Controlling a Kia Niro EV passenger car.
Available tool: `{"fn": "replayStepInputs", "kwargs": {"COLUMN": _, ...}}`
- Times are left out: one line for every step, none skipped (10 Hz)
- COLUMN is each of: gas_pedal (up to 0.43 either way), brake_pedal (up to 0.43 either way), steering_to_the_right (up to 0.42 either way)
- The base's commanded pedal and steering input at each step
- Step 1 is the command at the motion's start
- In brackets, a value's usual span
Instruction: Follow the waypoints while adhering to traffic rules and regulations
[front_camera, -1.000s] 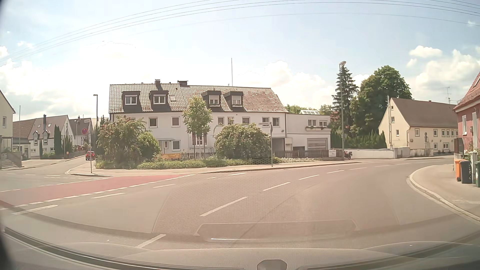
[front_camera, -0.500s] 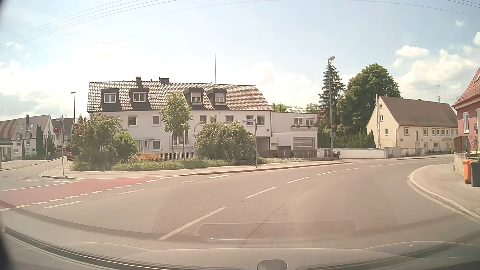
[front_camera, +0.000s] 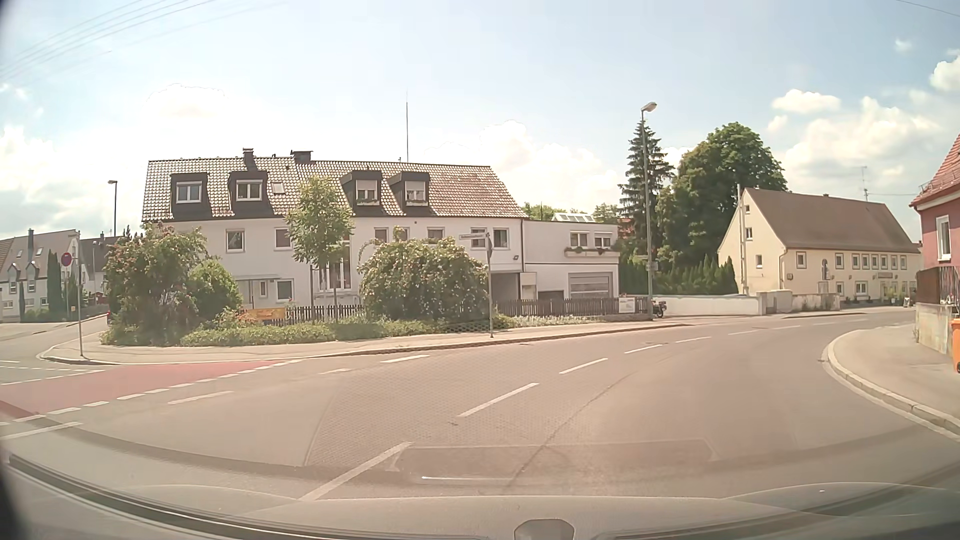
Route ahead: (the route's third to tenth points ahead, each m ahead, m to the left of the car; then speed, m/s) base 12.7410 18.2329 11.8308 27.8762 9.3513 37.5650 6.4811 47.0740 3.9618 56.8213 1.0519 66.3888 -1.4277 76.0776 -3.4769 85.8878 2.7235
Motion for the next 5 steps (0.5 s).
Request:
{"fn": "replayStepInputs", "kwargs": {"gas_pedal": 0.0, "brake_pedal": 0.165, "steering_to_the_right": 0.041}}
{"fn": "replayStepInputs", "kwargs": {"gas_pedal": 0.0, "brake_pedal": 0.134, "steering_to_the_right": 0.027}}
{"fn": "replayStepInputs", "kwargs": {"gas_pedal": 0.0, "brake_pedal": 0.073, "steering_to_the_right": 0.01}}
{"fn": "replayStepInputs", "kwargs": {"gas_pedal": 0.0, "brake_pedal": 0.0, "steering_to_the_right": -0.005}}
{"fn": "replayStepInputs", "kwargs": {"gas_pedal": 0.0, "brake_pedal": 0.0, "steering_to_the_right": -0.036}}
